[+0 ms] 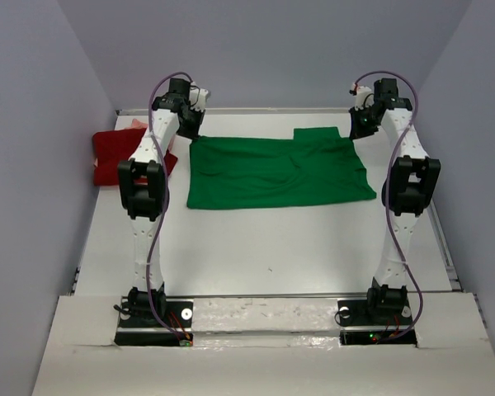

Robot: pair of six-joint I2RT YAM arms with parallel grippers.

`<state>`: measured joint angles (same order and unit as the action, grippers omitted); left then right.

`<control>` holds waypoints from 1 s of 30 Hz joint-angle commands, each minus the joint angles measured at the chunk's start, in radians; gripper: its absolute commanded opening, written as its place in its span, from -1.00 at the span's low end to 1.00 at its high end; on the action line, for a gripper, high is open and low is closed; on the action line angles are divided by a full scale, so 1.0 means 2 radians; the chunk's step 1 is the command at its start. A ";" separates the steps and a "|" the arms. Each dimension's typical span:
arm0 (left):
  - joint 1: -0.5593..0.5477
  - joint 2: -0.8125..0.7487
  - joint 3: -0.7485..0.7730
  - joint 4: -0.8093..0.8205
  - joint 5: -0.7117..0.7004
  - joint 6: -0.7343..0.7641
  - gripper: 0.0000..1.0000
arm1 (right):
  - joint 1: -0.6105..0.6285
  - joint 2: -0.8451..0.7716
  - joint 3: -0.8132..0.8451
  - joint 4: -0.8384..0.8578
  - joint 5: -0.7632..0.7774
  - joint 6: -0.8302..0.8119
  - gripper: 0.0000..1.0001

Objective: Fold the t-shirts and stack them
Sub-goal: Fold the other side of the tshirt into a rectangle

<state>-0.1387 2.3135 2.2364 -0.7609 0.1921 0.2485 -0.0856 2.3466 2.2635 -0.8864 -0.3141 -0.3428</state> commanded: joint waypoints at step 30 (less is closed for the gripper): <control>-0.001 -0.127 -0.119 -0.028 -0.009 0.031 -1.00 | -0.003 -0.130 -0.103 -0.015 0.067 -0.064 -1.00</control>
<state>-0.1406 2.1536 2.0174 -0.7918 0.1749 0.2821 -0.0856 2.1681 2.0773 -0.9005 -0.2089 -0.4458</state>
